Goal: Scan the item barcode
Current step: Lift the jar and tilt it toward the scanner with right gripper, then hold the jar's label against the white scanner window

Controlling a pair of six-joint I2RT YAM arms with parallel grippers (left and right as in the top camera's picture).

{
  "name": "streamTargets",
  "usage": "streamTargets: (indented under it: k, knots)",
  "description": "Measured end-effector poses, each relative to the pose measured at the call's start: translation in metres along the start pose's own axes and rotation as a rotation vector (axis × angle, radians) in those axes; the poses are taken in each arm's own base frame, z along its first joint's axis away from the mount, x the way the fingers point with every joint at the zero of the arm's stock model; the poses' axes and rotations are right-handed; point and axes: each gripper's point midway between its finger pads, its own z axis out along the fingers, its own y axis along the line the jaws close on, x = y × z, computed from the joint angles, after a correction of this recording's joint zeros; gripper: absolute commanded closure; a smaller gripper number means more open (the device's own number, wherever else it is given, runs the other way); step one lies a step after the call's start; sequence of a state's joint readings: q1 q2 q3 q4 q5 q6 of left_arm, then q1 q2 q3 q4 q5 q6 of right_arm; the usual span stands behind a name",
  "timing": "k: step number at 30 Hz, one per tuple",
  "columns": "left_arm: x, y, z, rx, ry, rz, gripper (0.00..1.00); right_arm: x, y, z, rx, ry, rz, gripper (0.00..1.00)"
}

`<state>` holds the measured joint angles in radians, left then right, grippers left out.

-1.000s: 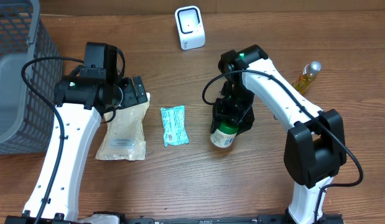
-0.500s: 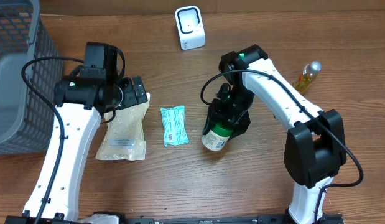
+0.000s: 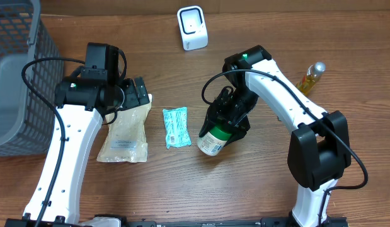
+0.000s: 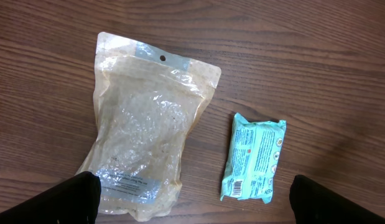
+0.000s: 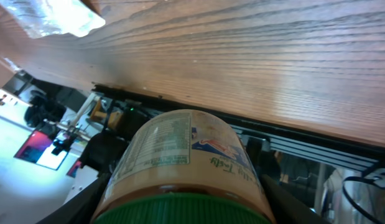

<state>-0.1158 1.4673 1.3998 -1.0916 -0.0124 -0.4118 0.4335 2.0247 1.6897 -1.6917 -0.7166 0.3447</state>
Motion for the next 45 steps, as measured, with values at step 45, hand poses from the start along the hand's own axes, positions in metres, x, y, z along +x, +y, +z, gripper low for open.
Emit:
streamTargets:
  k: [45]
  knots:
    - [0.000, 0.000, 0.000, 0.000, 0.000, 0.000, 0.01, -0.128, 0.024, -0.037, 0.097, -0.577, -0.320, 0.71]
